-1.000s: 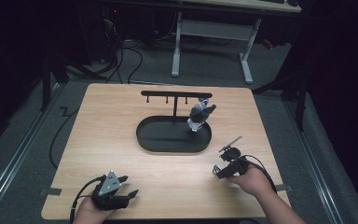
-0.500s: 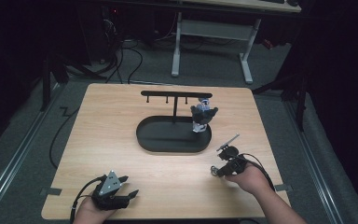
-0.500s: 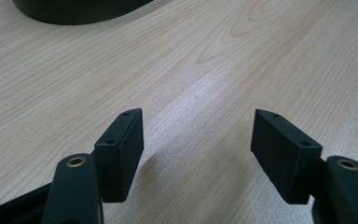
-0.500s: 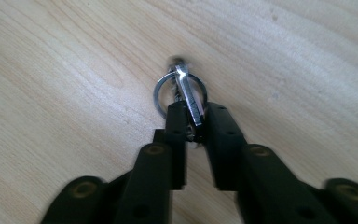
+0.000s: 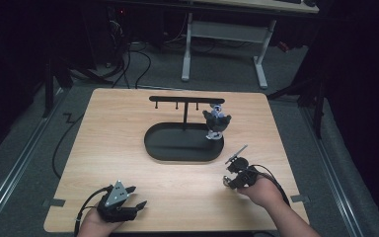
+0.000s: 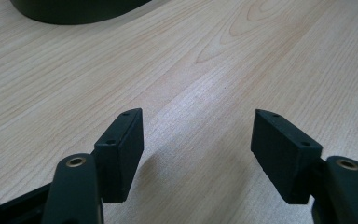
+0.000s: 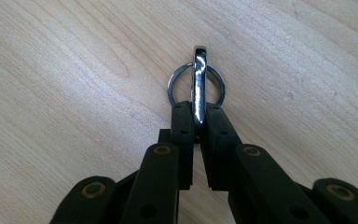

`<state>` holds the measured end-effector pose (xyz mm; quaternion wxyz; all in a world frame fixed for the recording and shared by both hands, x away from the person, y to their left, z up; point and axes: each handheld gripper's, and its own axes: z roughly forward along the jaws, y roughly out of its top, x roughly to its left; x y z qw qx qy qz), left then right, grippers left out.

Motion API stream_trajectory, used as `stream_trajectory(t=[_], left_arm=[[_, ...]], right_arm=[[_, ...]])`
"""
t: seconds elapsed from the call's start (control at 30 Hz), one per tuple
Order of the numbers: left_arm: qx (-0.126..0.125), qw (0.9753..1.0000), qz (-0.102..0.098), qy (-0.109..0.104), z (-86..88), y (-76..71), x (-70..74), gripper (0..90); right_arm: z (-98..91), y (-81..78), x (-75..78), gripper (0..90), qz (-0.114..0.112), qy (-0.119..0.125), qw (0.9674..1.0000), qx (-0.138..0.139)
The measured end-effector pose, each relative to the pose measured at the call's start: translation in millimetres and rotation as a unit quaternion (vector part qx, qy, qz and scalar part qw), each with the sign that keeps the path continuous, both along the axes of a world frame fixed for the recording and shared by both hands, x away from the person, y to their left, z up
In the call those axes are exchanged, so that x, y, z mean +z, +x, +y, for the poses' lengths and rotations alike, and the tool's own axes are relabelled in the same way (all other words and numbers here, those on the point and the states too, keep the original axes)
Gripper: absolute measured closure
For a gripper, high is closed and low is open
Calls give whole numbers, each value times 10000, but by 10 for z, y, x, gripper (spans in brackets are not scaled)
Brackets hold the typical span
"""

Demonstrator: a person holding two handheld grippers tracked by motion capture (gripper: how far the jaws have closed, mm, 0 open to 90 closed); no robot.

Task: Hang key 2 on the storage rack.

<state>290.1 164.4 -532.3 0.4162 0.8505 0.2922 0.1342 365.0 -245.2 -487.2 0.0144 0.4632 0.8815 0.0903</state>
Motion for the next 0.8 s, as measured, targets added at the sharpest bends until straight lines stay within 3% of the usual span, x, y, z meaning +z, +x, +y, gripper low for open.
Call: stream_trajectory(t=[0.43,0.63,0.8], left_arm=[[35,10000,-31,-55,9,-10,6,351],[80,9998,-73,-192,30,-16,16,351],[93,9996,-91,-244,32,-19,24,351]], right_arm=[[-21,-41,31,853,-116,109,9999,62],[-67,-68,124,852,-221,234,9995,-32],[-59,-69,230,853,-313,266,9991,68]])
